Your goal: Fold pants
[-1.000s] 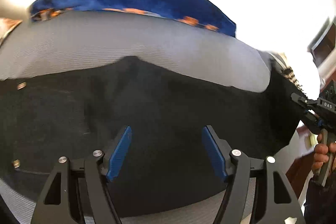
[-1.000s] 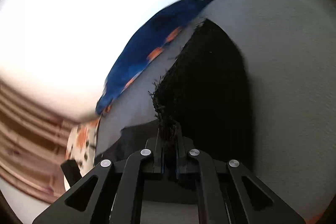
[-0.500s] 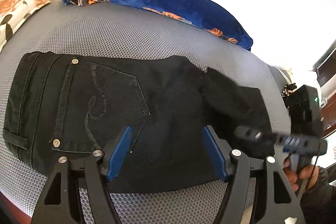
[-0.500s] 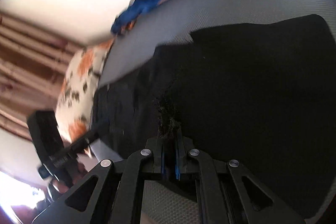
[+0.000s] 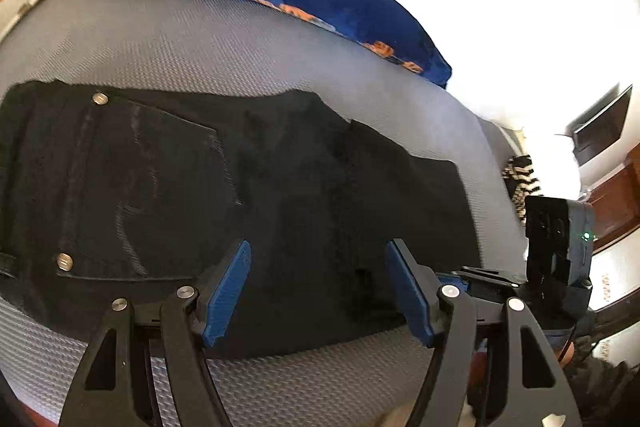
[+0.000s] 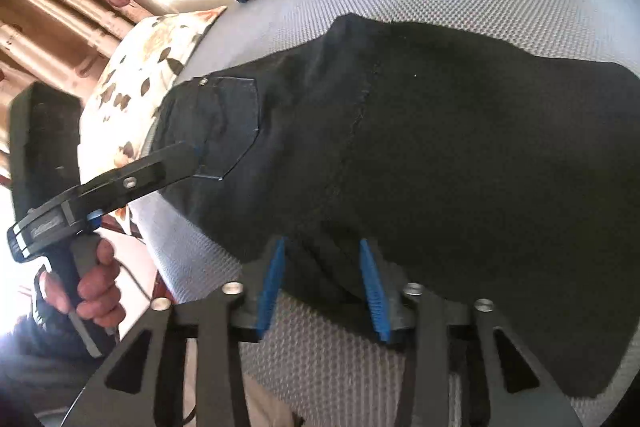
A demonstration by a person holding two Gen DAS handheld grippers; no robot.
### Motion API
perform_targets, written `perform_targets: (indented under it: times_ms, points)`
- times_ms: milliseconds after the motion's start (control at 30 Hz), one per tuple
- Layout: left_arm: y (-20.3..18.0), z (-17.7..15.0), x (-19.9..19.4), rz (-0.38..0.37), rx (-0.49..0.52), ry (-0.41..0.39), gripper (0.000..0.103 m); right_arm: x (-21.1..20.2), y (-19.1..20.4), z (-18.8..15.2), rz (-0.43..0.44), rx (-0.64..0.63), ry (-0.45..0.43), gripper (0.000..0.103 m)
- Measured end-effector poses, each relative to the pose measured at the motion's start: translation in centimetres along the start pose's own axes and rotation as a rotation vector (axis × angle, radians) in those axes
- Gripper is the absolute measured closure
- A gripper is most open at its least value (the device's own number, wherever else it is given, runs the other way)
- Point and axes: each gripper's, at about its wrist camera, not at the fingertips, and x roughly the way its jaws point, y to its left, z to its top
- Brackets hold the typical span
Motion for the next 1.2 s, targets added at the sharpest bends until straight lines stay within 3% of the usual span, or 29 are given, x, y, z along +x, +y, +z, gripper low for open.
perform_targets:
  times_ms: [167,300,433,767,833,867,1067,1200]
  points:
    - [-0.3,0.0,2.2,-0.137,-0.102,0.120,0.040,-4.3,-2.1,-1.2,-0.060,0.061,-0.089,0.057]
    - [-0.4,-0.2,4.5,-0.165,-0.177,0.210,0.056,-6.8,-4.9,-2.0,-0.078,0.166,-0.159,0.056]
    - [-0.1,-0.8,6.5,-0.168,-0.251,0.300,0.059,-8.0,-6.4,-2.9,-0.088,0.217,-0.188,0.055]
    - [-1.0,-1.6,8.1,-0.127,-0.263,0.320,0.060,-7.8,-8.1,-3.9,-0.082,0.248,-0.190,0.055]
    - [-1.4,-1.6,8.5,-0.133,-0.246,0.326,0.091,-7.6,-8.3,-4.0,-0.090,0.250,-0.185,0.055]
    - [-1.8,-1.9,8.7,-0.147,-0.232,0.339,0.097,-7.5,-8.3,-4.0,-0.096,0.251,-0.181,0.055]
    - [-2.5,-3.0,7.3,-0.098,-0.170,0.274,0.098,-7.6,-9.1,-4.4,-0.119,0.266,-0.178,0.055]
    - [-2.7,-3.4,7.8,-0.055,-0.148,0.288,0.097,-7.0,-9.4,-4.7,-0.138,0.255,-0.162,0.055]
